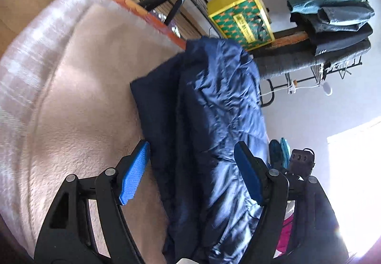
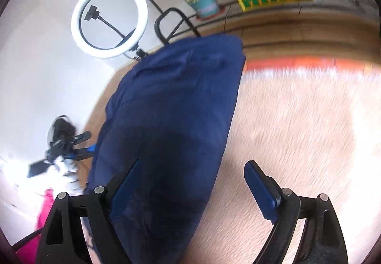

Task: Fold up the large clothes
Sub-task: 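Lift the folded jacket bundle off the bed with both grippers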

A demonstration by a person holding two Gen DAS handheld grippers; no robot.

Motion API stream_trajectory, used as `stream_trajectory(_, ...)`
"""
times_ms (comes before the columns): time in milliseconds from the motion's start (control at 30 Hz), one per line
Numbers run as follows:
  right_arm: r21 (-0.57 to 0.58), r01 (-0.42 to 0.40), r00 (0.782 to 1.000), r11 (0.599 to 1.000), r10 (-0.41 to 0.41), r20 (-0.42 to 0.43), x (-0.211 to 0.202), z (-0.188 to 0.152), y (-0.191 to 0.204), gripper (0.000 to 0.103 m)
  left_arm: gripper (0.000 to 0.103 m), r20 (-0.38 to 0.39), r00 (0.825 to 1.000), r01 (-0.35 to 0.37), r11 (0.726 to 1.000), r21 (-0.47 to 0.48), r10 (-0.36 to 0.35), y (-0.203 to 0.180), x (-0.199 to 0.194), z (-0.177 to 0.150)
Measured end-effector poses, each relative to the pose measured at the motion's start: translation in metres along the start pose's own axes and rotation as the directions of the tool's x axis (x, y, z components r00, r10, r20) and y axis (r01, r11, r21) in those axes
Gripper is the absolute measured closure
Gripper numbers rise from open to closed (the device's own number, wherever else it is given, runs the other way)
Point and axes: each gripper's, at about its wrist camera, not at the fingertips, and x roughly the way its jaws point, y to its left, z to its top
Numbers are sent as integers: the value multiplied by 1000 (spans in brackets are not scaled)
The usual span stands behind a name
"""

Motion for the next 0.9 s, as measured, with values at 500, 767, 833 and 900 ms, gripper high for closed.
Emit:
stream_trajectory(500,22,-158,987,987,158,7,34,5,4,26,36,46,993,-108,991,84,104,-23,39,5)
stream_trajectory(767,36,-104,994,994,103,20,32,5,12,58,75,153,962,-256,937,236,224,-67,43,-9)
stream_trajectory(833,19,-74,997,997,73,31,26,3,18,65,80,186,949,-297,916,271,253,-79,41,-16)
stream_trajectory(900,-24,-22,999,999,23,38,19,3,31,73,83,213,939,-324,901,289,269,-90,37,-22)
